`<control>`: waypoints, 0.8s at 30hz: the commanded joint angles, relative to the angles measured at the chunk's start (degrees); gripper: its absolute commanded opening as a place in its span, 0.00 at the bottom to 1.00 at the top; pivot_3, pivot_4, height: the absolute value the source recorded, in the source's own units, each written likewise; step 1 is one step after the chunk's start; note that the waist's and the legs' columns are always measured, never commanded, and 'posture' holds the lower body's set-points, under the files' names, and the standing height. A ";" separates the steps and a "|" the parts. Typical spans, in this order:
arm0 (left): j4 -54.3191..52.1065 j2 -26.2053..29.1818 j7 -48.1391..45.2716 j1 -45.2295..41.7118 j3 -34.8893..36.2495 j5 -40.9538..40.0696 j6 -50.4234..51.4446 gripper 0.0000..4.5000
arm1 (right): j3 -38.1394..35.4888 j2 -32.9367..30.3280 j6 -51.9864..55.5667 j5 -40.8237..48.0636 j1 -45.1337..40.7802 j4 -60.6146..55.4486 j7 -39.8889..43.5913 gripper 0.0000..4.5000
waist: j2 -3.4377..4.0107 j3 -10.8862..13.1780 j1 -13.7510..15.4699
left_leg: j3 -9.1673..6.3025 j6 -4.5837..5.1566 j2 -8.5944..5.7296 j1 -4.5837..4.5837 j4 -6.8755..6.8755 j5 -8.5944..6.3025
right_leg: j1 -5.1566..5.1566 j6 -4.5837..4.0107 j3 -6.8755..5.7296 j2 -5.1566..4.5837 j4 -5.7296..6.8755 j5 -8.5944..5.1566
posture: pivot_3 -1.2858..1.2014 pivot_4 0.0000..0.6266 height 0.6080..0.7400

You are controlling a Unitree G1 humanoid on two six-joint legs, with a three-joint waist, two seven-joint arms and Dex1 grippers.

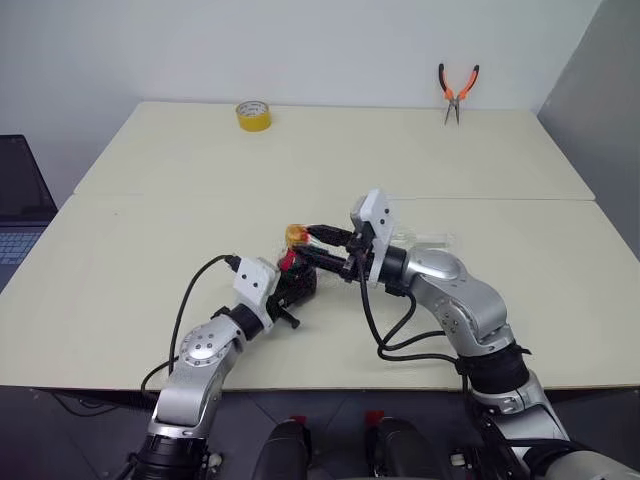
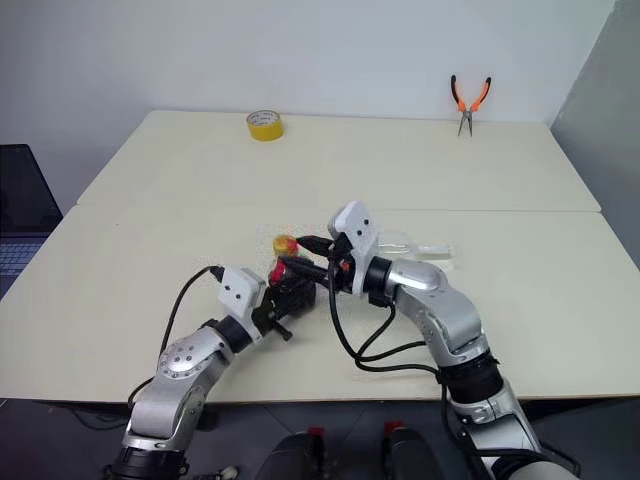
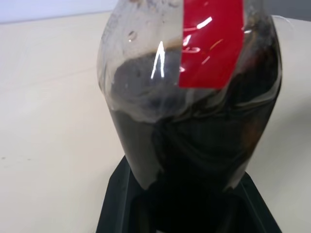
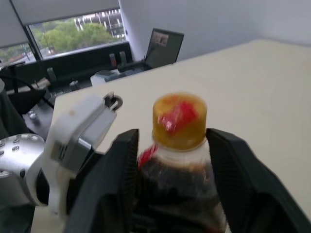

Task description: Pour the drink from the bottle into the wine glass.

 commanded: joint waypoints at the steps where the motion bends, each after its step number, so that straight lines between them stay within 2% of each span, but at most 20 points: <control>1: -2.74 -0.92 1.19 -2.05 0.49 -0.11 -1.73 0.17 | 0.77 0.85 0.24 1.00 0.61 -4.25 -0.65 0.82 | 0.00 0.00 0.00 | -0.01 0.00 0.00 0.00 0.00 0.00 | 0.00 0.00 -0.01 0.00 0.00 0.00 | 0.52 0.24 1.00; 3: -2.47 -1.14 1.73 -2.52 0.70 0.13 -2.03 0.17 | 0.68 1.24 0.22 0.56 1.16 -5.12 -1.78 0.98 | 0.00 0.00 0.00 | -0.03 0.00 0.01 0.00 -0.01 0.00 | 0.00 0.00 -0.03 0.00 0.00 0.00 | 0.52 0.24 1.00; 4: -2.21 -1.39 2.47 -2.80 0.94 0.41 -2.27 0.17 | 0.49 1.61 -0.26 -0.36 1.65 -5.64 -3.32 1.00 | 0.00 0.00 0.00 | -0.02 0.00 0.00 -0.01 -0.01 0.00 | 0.00 0.00 -0.02 0.01 0.00 0.00 | 0.52 0.24 1.00; 10: -0.02 -3.87 12.37 -3.12 0.62 8.60 -6.13 0.17 | -0.45 5.32 -1.07 -5.53 3.73 -10.47 -14.84 1.00 | 0.00 0.00 -0.04 | -0.02 -0.01 -0.01 -0.03 -0.01 0.00 | -0.01 0.01 -0.01 0.00 0.00 0.00 | 0.52 0.24 1.00; 13: 0.62 -4.44 13.96 -2.72 -0.22 10.76 -7.73 0.17 | -0.67 7.08 -2.38 -9.11 2.72 -8.95 -19.79 1.00 | 0.00 0.00 -0.03 | -0.02 -0.01 -0.01 -0.01 -0.02 0.00 | -0.01 0.01 -0.02 0.00 0.01 0.00 | 0.52 0.24 1.00; 24: 3.86 -5.51 16.09 -3.46 -0.83 13.95 -9.50 0.17 | 2.27 7.54 -3.16 -9.98 0.27 -7.06 -17.62 1.00 | 0.00 0.00 -0.03 | -0.02 -0.01 -0.02 -0.02 -0.02 0.00 | -0.01 0.00 -0.03 0.00 0.01 0.00 | 0.52 0.24 1.00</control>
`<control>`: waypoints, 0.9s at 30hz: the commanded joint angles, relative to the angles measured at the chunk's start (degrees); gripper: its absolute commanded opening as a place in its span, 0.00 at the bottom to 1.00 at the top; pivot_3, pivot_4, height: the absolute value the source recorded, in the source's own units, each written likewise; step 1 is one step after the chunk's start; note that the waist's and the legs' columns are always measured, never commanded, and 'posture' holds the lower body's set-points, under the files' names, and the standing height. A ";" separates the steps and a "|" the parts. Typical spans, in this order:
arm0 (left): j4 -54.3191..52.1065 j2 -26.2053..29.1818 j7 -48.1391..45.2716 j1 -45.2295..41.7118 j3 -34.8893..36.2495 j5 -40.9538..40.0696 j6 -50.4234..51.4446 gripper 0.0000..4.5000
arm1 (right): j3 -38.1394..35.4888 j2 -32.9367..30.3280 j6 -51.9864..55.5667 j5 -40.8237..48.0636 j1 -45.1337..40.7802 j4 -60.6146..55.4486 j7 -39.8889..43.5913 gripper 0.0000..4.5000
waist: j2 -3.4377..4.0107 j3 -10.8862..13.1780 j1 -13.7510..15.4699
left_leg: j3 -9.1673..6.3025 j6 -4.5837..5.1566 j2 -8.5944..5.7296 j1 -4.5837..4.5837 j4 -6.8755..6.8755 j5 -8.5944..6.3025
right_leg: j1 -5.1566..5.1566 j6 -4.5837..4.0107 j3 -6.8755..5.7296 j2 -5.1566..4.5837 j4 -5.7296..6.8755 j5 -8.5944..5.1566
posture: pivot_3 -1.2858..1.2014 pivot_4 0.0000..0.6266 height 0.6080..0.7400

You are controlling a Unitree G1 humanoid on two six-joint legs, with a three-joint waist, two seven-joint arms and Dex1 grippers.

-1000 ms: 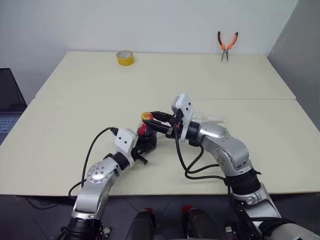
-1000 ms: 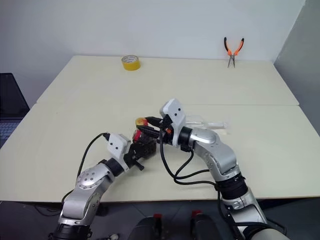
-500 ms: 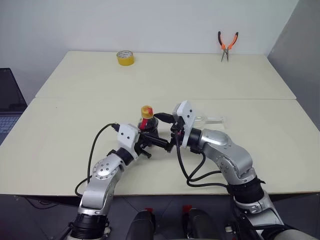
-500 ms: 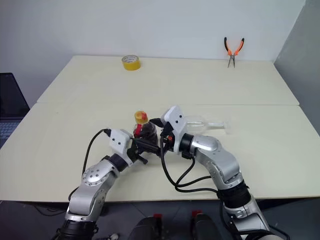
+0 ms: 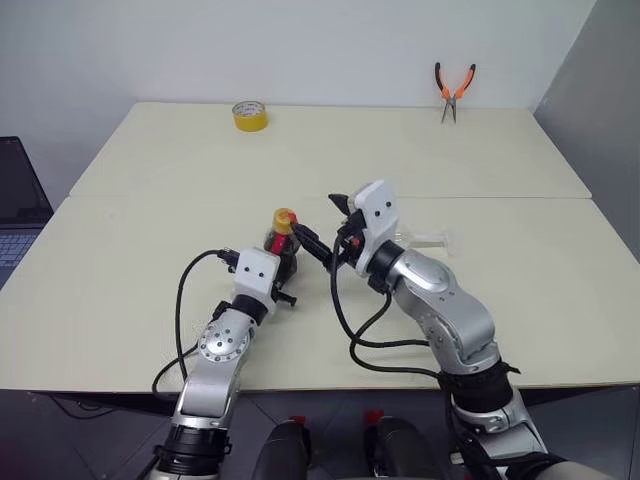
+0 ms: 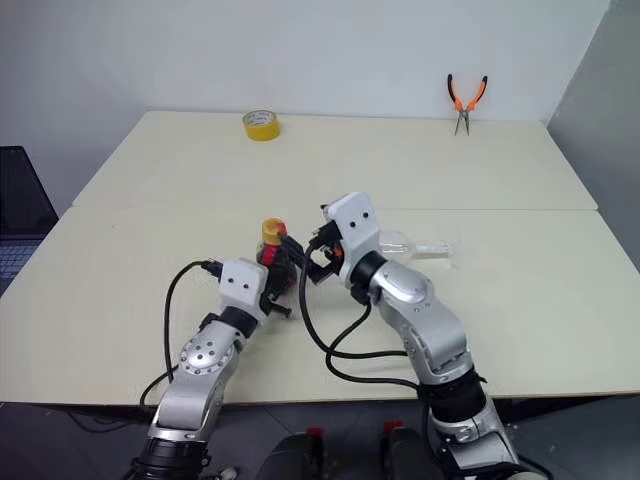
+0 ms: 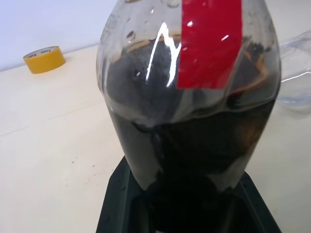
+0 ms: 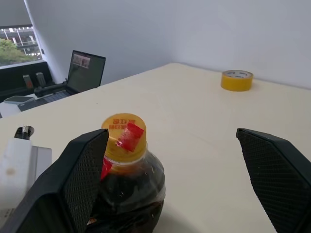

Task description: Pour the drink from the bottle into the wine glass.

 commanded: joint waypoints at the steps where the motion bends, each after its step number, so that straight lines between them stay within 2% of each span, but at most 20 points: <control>1: -0.87 -0.65 0.77 -1.44 -0.04 0.37 -2.12 0.17 | 2.29 -0.53 -1.20 -0.03 -1.28 -1.58 2.58 1.00 | 0.00 0.00 0.00 | 0.00 0.00 0.00 0.00 0.00 0.00 | 0.00 0.00 0.00 0.00 0.00 0.00 | 0.52 0.24 1.00; 7: 0.04 -0.92 0.84 -1.97 0.26 0.67 -2.38 0.16 | 3.76 0.01 -2.58 -2.73 -2.26 1.23 1.35 1.00 | 0.00 0.00 -0.01 | -0.02 0.00 0.01 0.00 0.00 0.00 | 0.00 0.00 -0.03 0.00 0.01 0.00 | 0.52 0.24 1.00; 16: 0.55 -1.02 0.73 -2.14 0.20 0.75 -2.95 0.16 | 0.94 2.91 -5.21 -4.45 -4.24 6.81 -1.76 1.00 | 0.00 0.00 0.01 | 0.00 0.00 -0.01 -0.01 0.01 0.00 | 0.00 -0.01 -0.01 0.00 0.01 0.01 | 0.52 0.24 1.00; 27: 0.41 -1.02 0.75 -1.86 0.35 0.80 -2.86 0.16 | -1.59 4.05 -5.54 -4.08 -3.65 7.10 -2.53 1.00 | 0.00 0.00 -0.02 | -0.02 0.00 -0.01 -0.01 0.01 0.00 | 0.00 -0.01 -0.03 -0.01 0.03 0.01 | 0.52 0.24 1.00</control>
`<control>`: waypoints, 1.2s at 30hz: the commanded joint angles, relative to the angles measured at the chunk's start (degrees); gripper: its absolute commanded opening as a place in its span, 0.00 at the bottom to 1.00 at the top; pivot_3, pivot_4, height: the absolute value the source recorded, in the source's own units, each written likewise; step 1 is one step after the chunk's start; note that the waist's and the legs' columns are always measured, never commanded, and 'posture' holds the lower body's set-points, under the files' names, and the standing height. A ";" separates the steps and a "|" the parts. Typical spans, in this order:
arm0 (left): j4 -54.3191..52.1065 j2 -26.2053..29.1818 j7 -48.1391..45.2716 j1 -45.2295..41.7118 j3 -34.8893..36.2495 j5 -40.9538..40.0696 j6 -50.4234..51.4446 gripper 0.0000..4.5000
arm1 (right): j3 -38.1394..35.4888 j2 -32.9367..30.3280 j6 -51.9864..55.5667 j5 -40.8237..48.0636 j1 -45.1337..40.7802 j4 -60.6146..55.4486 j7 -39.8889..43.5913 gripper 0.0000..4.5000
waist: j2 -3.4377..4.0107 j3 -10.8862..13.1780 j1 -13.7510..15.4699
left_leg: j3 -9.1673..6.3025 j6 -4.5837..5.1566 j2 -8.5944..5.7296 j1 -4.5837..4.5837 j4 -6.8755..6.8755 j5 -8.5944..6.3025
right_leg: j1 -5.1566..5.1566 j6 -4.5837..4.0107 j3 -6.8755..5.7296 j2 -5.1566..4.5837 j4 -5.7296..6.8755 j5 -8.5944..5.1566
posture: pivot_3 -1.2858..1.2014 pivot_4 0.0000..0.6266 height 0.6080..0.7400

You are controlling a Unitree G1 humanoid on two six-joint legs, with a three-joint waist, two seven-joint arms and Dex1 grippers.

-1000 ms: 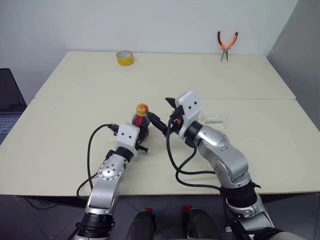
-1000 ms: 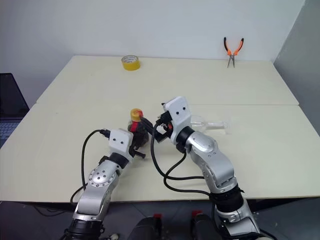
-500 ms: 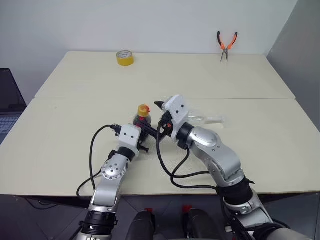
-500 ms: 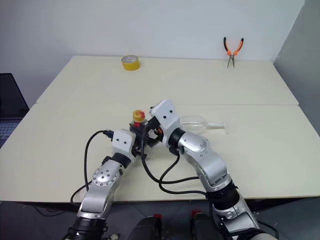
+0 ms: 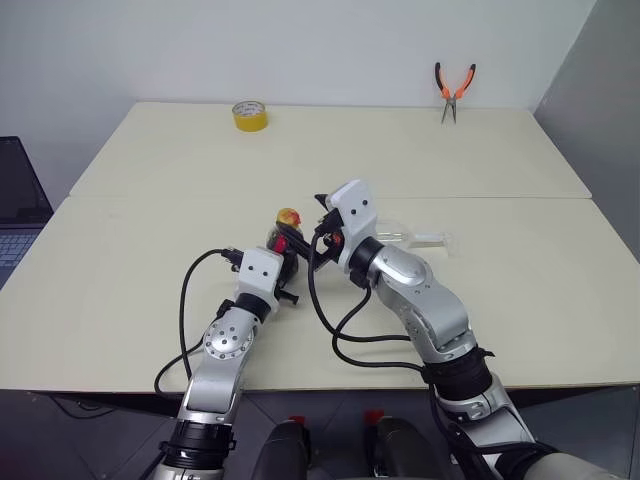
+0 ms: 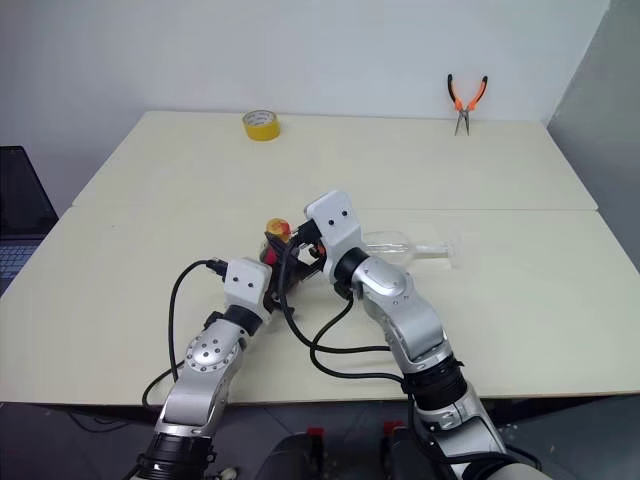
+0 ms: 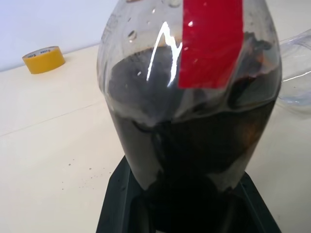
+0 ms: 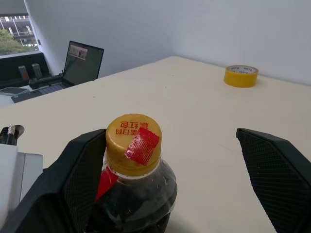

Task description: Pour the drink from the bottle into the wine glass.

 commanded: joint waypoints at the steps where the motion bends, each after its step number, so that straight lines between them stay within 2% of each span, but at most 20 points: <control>1: -1.61 -0.13 0.67 -0.85 0.44 0.20 -1.66 0.16 | -2.85 0.39 -1.45 0.37 -0.58 -1.59 -1.28 1.00 | 0.00 0.00 0.00 | 0.00 0.00 0.00 0.00 0.00 0.00 | 0.00 0.00 0.00 0.00 0.00 0.00 | 0.52 0.24 1.00; 23: -1.97 -1.27 2.37 -1.40 3.23 -0.92 0.39 0.16 | -7.76 -4.88 3.28 1.35 4.65 -9.51 -2.36 1.00 | 0.00 0.00 -0.11 | 0.00 0.00 0.01 0.00 -0.02 0.00 | -0.01 0.00 -0.01 0.02 0.02 0.00 | 0.52 0.24 1.00; 28: -1.89 -1.36 2.28 -1.55 2.81 -0.87 0.39 0.16 | -3.86 -5.35 5.60 3.39 3.36 -12.73 1.69 1.00 | 0.00 0.00 -0.12 | 0.02 0.00 -0.01 -0.01 0.00 0.00 | 0.00 0.01 0.02 0.01 0.01 0.00 | 0.52 0.24 1.00; 36: -2.25 -1.53 1.49 -1.54 1.87 -1.03 0.44 0.16 | -0.72 -1.19 2.62 -0.15 -1.97 -5.99 -1.41 1.00 | -0.01 0.00 -0.01 | -0.02 0.00 0.00 0.02 0.01 0.00 | 0.01 0.01 0.00 0.03 0.03 0.00 | 0.52 0.24 1.00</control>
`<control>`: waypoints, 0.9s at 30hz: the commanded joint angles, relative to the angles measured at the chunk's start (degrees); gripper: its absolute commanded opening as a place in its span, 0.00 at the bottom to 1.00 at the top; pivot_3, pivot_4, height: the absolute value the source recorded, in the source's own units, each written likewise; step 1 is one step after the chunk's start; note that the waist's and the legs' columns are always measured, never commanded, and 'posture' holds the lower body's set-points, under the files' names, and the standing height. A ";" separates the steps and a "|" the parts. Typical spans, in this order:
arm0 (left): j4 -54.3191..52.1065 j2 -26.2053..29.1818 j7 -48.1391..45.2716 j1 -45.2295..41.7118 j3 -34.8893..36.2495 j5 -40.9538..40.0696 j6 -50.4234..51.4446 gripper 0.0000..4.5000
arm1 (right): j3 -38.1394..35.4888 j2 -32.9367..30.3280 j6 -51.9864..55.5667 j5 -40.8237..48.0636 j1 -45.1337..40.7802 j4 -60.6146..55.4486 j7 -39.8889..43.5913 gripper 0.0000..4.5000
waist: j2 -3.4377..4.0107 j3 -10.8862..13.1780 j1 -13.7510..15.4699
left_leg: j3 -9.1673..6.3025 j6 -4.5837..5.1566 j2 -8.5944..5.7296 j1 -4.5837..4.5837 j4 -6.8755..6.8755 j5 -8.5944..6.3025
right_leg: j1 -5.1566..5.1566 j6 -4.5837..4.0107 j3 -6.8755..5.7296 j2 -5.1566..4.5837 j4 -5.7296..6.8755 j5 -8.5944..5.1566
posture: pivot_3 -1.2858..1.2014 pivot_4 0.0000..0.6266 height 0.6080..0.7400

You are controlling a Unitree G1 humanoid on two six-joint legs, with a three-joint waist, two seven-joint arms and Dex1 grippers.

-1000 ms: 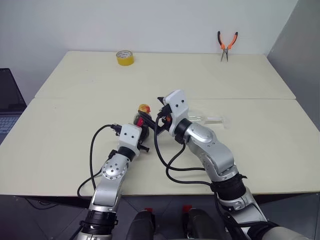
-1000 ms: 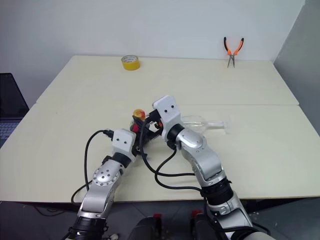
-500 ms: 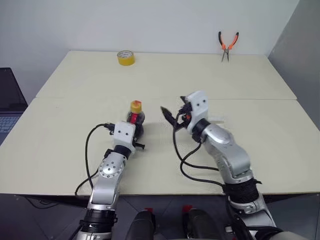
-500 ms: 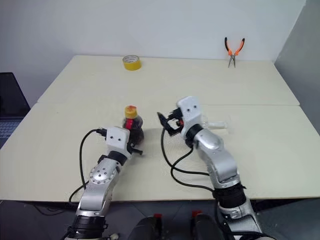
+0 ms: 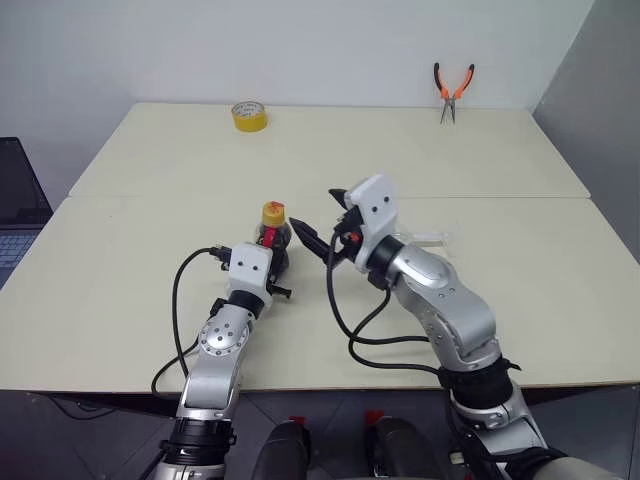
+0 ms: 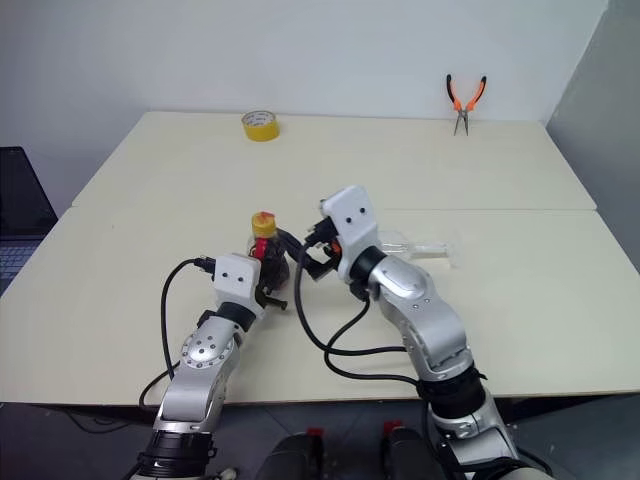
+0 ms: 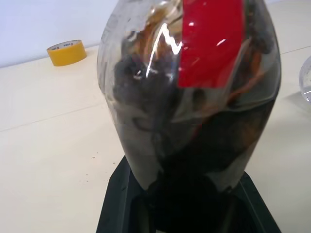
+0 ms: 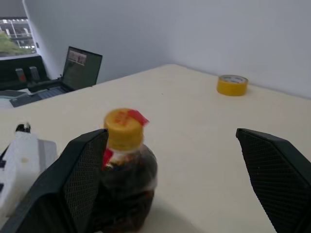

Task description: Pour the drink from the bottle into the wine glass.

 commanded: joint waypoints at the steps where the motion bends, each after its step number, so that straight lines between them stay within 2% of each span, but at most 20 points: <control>1: -2.68 -0.28 -0.61 -0.70 -0.86 -0.44 -0.98 0.16 | 0.25 1.22 -3.22 -2.06 -3.01 2.66 -1.55 1.00 | 0.00 0.00 0.04 | 0.01 0.00 -0.01 0.00 0.01 0.00 | 0.01 0.00 0.00 -0.01 0.00 0.00 | 0.52 0.24 1.00; 13: -2.59 -0.30 -1.17 -0.91 -1.28 -0.53 -0.92 0.16 | 2.10 1.73 -6.19 -4.56 -5.33 7.18 -0.12 1.00 | 0.00 0.00 0.06 | 0.01 0.00 -0.01 -0.02 -0.02 0.00 | -0.01 -0.26 -0.01 -0.02 -0.01 0.15 | 0.52 0.24 1.00; 20: -2.26 -0.37 -1.72 -1.25 -1.58 -0.84 -0.69 0.16 | 6.10 -0.26 -9.66 -7.02 -5.55 6.61 3.46 1.00 | 0.00 0.00 0.05 | 0.01 0.00 -0.01 -0.02 -0.02 0.00 | -0.01 -0.26 -0.01 -0.02 -0.01 0.15 | 0.52 0.24 1.00; 27: -2.56 -0.40 -1.89 -0.91 -1.86 -0.87 -0.65 0.16 | 4.05 1.13 -9.56 -7.07 -5.75 8.96 2.19 1.00 | 0.00 0.00 0.06 | 0.00 0.00 0.00 -0.01 -0.01 0.00 | -0.01 -0.27 -0.01 -0.02 0.00 0.15 | 0.52 0.24 1.00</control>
